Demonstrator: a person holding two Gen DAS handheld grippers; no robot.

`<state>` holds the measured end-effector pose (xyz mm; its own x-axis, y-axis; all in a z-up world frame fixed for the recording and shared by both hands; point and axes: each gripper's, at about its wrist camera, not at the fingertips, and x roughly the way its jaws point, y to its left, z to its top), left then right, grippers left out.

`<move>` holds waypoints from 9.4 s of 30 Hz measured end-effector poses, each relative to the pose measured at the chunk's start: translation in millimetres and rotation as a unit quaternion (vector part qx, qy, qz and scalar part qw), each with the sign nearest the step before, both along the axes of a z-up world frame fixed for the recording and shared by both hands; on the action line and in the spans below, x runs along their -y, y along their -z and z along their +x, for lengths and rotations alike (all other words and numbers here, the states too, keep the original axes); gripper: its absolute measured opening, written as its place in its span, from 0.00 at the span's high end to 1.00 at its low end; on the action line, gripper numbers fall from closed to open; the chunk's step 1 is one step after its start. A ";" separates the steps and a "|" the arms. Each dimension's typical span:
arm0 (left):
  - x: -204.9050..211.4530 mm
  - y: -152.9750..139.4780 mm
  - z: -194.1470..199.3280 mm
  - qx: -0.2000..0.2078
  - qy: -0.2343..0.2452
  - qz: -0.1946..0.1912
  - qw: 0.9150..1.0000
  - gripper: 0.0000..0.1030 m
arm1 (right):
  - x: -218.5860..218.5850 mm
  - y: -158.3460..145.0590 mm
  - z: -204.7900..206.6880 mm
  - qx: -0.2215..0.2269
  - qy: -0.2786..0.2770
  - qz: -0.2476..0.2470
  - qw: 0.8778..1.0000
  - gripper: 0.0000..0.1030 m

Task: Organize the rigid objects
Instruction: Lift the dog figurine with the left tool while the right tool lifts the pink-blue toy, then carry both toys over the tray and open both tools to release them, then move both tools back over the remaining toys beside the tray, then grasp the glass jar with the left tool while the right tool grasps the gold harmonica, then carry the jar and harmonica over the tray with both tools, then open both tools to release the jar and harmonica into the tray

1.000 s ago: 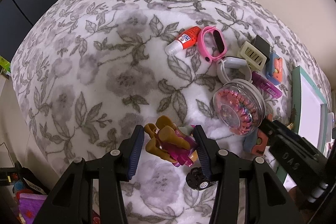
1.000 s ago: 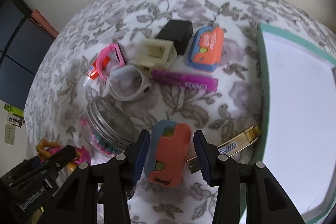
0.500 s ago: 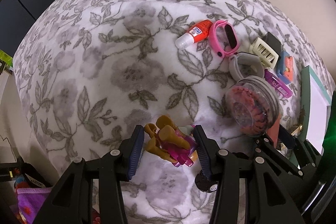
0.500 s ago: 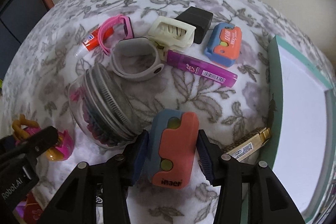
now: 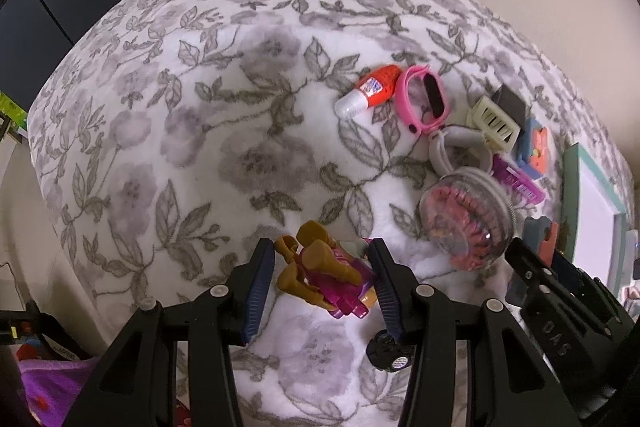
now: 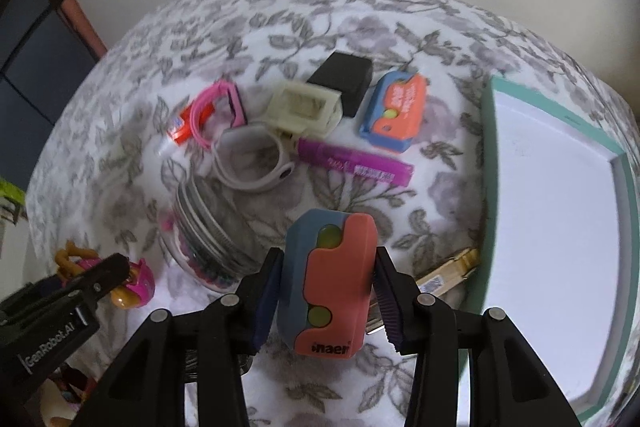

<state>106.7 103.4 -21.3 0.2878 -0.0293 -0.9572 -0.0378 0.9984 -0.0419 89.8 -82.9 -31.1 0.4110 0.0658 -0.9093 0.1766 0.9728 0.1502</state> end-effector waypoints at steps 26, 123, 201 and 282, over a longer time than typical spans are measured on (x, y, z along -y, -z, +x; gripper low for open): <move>198.6 -47.9 -15.5 0.066 0.200 -0.036 0.977 0.51 | 181.8 -13.3 -54.4 -0.014 0.181 -0.056 0.982 0.54; 53.4 -77.4 40.2 0.065 0.017 -0.005 0.998 0.13 | 56.9 -30.6 -5.1 0.025 0.028 0.002 0.999 0.05; 93.3 -24.7 49.3 -0.012 0.066 -0.017 0.998 0.65 | 82.2 -10.4 -7.2 0.012 0.068 0.050 0.996 0.84; 174.1 -60.9 12.9 0.064 0.176 -0.027 0.982 0.18 | 207.9 -25.5 -68.9 -0.017 0.220 -0.020 0.975 0.32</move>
